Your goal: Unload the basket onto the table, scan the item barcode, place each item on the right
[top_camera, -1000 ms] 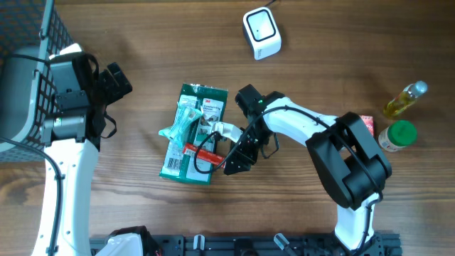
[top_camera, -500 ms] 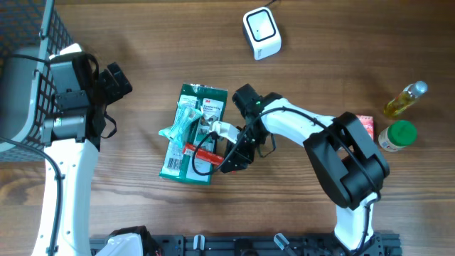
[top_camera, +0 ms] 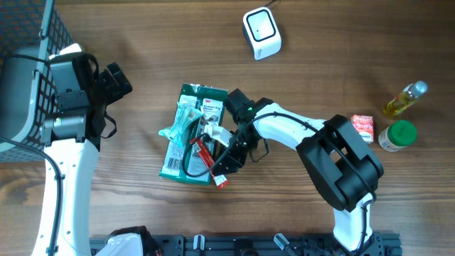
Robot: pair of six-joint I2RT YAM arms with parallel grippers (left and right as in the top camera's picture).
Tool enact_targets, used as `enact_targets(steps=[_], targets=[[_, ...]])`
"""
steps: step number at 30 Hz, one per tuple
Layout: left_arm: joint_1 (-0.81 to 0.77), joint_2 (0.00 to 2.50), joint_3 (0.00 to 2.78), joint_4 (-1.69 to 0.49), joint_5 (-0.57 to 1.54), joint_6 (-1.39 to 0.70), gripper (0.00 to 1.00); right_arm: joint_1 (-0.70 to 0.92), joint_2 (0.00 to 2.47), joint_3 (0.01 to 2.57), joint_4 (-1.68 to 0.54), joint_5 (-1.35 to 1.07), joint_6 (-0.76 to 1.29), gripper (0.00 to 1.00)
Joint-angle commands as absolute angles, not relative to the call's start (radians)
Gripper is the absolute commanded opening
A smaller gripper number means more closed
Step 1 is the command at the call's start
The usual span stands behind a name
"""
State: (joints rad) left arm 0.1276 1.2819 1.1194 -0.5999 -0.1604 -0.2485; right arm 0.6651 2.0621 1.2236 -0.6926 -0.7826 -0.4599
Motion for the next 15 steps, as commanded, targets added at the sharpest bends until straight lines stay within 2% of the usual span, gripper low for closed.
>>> enact_targets(steps=[1,7,15], targets=[[0.134,1.283,1.127,-0.596,-0.17,-0.24,1.0,0.681,2.084,1.235,-0.661,-0.73,-0.144,0.49],[0.134,1.283,1.127,-0.596,-0.17,-0.24,1.0,0.74,2.084,1.235,-0.682,-0.492,0.072,0.36],[0.134,1.283,1.127,-0.596,-0.17,-0.24,1.0,0.765,2.084,1.235,-0.767,-0.473,0.105,0.33]])
